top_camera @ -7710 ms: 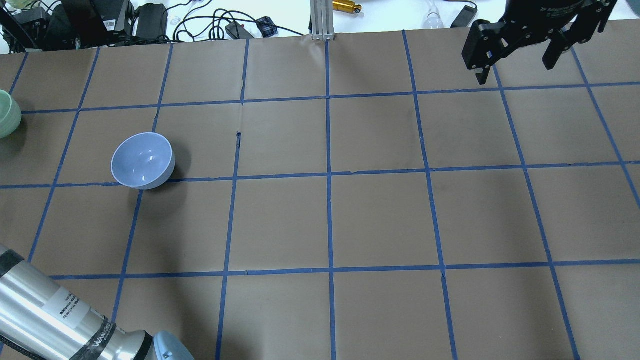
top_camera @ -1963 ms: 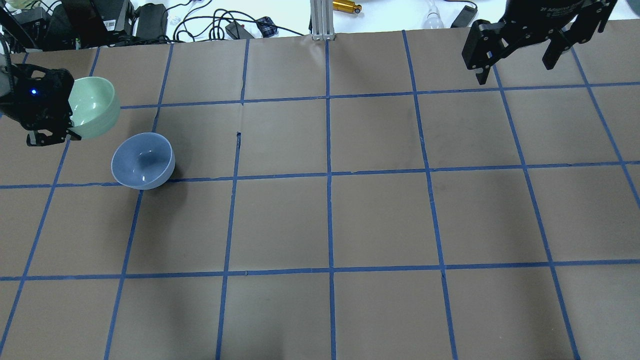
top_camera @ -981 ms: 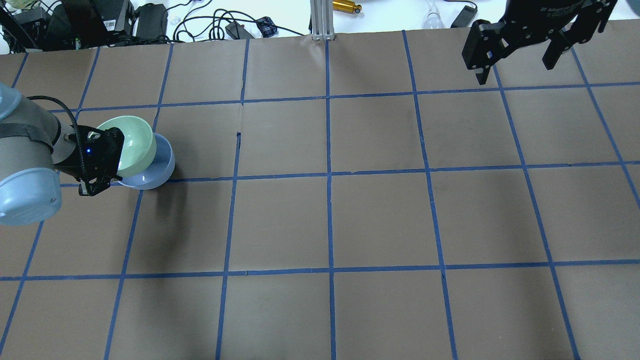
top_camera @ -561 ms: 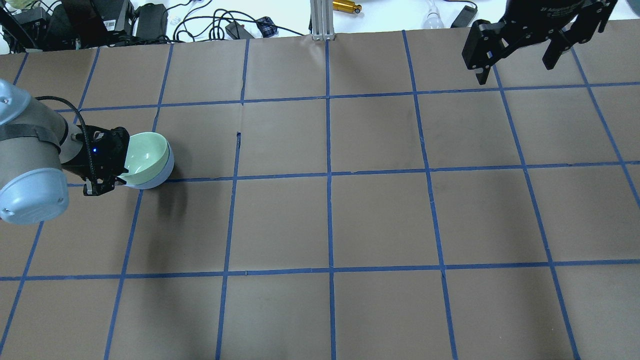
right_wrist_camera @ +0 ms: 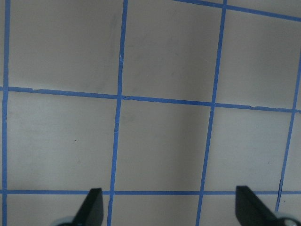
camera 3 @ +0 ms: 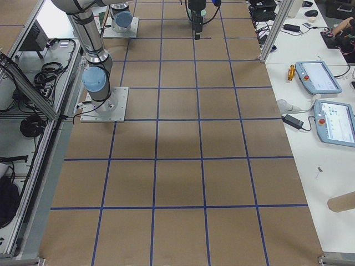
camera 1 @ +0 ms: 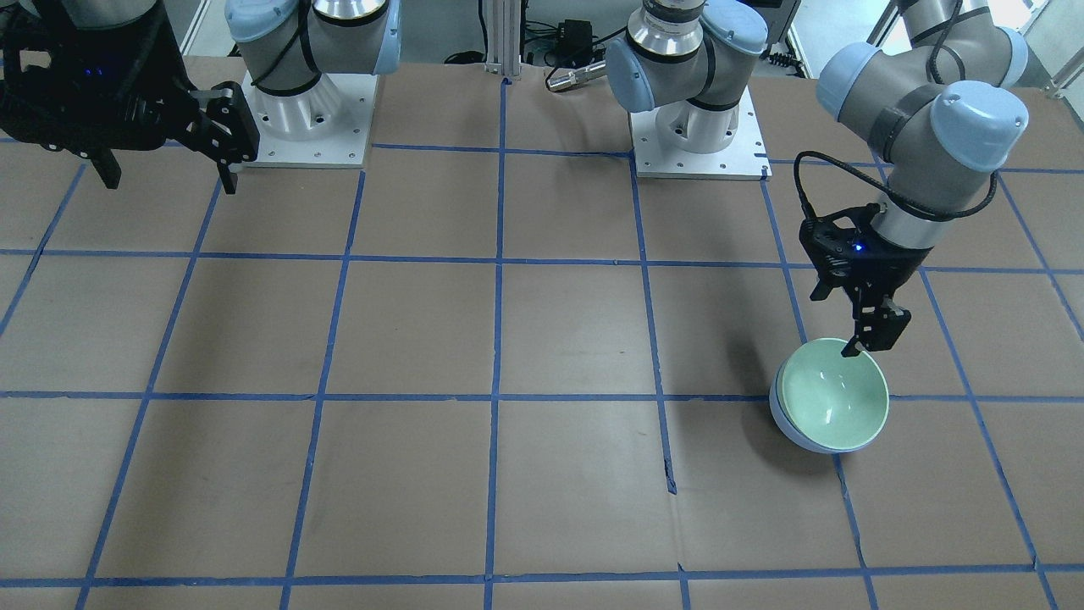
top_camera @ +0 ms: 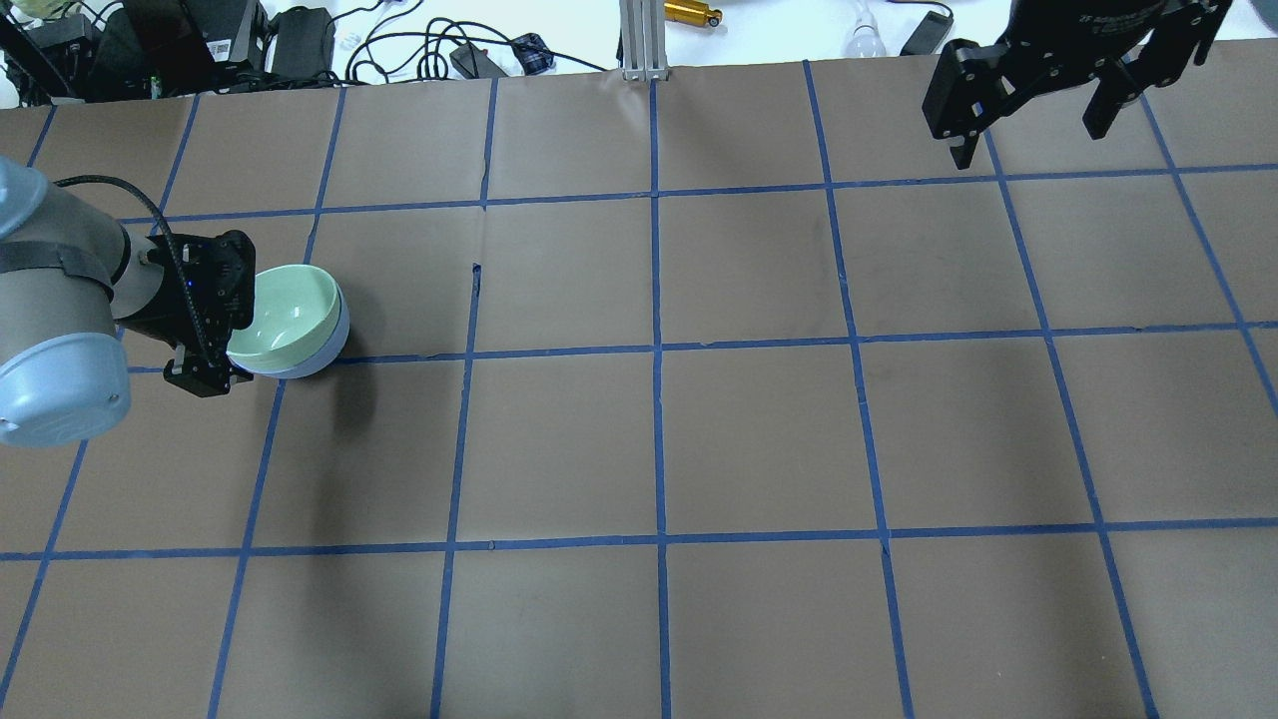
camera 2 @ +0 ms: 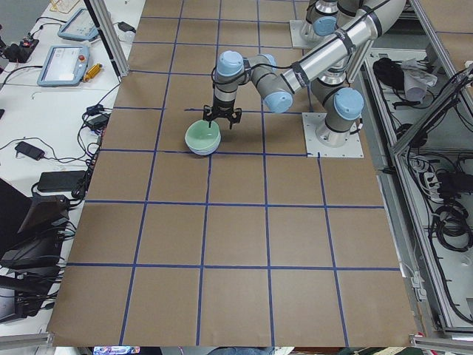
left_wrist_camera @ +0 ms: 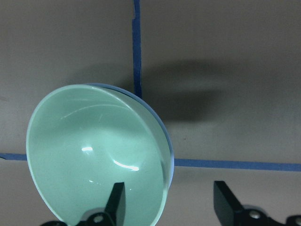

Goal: Stack green bowl on blue bowl
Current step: 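Lower the green bowl into the blue bowl and open the left gripper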

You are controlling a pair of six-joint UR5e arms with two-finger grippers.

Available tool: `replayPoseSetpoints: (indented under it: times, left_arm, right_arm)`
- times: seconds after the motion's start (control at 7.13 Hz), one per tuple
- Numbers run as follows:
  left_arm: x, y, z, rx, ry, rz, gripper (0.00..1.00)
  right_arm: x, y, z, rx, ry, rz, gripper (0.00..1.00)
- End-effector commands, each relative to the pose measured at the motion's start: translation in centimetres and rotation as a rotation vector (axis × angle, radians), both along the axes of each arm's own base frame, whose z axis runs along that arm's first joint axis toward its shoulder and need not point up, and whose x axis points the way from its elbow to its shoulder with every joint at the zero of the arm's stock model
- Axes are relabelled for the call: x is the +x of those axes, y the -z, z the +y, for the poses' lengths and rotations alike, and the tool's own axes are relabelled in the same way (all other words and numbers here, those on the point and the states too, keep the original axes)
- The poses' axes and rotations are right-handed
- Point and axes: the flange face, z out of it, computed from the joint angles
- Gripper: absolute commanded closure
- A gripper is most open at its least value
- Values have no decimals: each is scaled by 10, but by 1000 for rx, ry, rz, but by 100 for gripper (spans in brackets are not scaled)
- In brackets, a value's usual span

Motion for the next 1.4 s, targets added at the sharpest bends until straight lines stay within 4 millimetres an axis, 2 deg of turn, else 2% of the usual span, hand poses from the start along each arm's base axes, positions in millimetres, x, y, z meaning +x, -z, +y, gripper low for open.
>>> replayPoseSetpoints:
  times: [0.0, 0.14, 0.42, 0.56, 0.7, 0.98, 1.12, 1.26]
  left_arm:
    - [-9, -28, -5, 7, -131, 102, 0]
    - [-26, -48, -9, 68, -230, 143, 0]
    - [-58, -105, -28, 87, -310, 148, 0]
    - [-78, -124, -26, 117, -419, 130, 0]
    - [-99, -135, -19, 114, -523, 123, 0]
    - [-133, -147, -6, 108, -800, 155, 0]
    - [-141, -144, 0, 123, -880, 116, 0]
    - [-152, -143, 3, 142, -1042, 127, 0]
  right_arm:
    - [0, 0, 0, 0, 0, 0, 0]
    - [0, 0, 0, 0, 0, 0, 0]
    - [0, 0, 0, 0, 0, 0, 0]
    - [0, 0, 0, 0, 0, 0, 0]
    - [0, 0, 0, 0, 0, 0, 0]
    - [0, 0, 0, 0, 0, 0, 0]
    - [0, 0, 0, 0, 0, 0, 0]
    - [0, 0, 0, 0, 0, 0, 0]
